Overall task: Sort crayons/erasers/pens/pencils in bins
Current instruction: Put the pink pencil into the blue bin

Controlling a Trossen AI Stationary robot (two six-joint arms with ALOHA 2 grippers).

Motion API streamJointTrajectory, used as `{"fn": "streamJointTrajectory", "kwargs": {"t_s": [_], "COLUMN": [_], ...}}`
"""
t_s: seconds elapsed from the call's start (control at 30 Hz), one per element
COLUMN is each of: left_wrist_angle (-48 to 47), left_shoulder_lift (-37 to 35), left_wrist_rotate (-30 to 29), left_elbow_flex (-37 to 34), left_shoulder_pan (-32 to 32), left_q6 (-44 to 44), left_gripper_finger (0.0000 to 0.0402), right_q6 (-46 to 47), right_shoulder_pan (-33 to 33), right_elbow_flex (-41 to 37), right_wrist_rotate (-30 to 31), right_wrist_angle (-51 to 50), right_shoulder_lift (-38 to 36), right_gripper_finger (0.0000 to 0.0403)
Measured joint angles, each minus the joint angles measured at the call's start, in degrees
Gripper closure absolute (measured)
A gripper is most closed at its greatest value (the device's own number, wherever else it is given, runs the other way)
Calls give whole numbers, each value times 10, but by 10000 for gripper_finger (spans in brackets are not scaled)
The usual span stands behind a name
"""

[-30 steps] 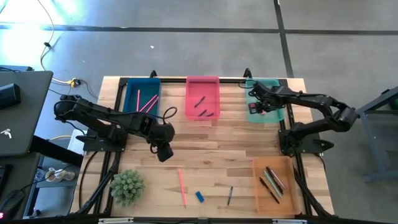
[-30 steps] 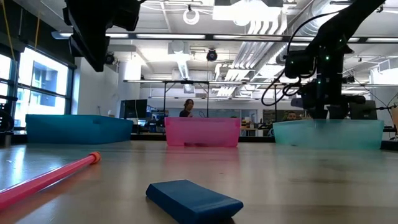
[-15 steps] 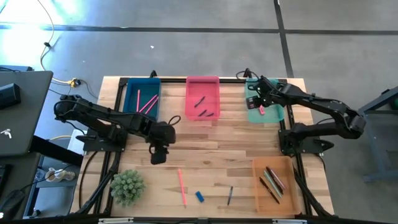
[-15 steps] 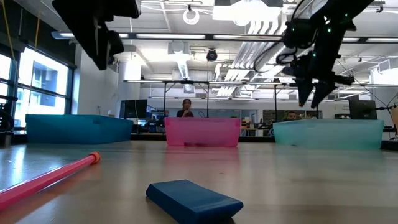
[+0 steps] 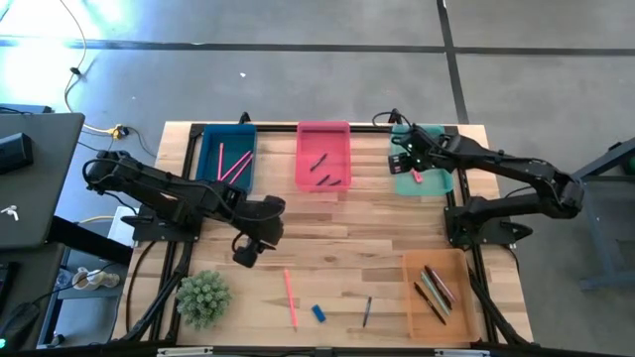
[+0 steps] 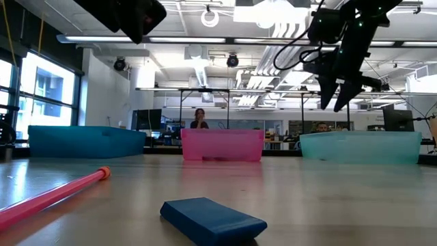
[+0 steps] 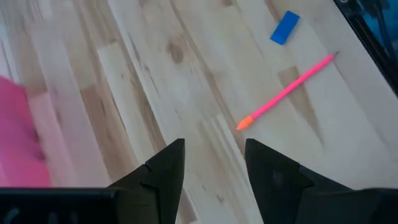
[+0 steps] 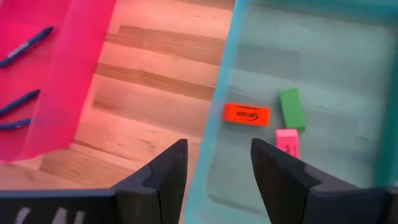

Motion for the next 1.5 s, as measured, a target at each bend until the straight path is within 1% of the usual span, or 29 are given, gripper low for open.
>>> {"fn": "streamJointTrajectory", "kwargs": {"t_s": [0.13,0.3,0.5,0.67,0.87,1.0,1.07,1.27,1.5], "left_wrist_angle": [1,30,40,39,-5,-44,-56,-49,-34], "left_shoulder_lift": [0,0,0,6,62,109,123,163,218], "left_wrist_rotate": [-4,-7,-7,-6,-4,-4,-4,-6,-22], "left_elbow_flex": [0,0,0,11,77,104,106,107,107], "left_shoulder_pan": [-3,2,2,2,0,0,-7,-43,-73], "left_q6": [48,85,100,102,101,104,104,123,140], "left_gripper_finger": [246,246,246,246,246,246,247,257,268], "right_q6": [53,107,183,224,266,273,278,284,294], "right_shoulder_pan": [36,86,142,179,208,222,227,230,230], "right_elbow_flex": [0,0,0,0,0,0,0,0,0], "right_wrist_rotate": [2,4,39,50,63,73,79,81,79], "right_wrist_angle": [4,10,12,16,16,18,17,17,17], "right_shoulder_lift": [0,0,0,0,0,2,2,2,2], "right_gripper_finger": [233,233,233,233,233,233,233,233,233]}}
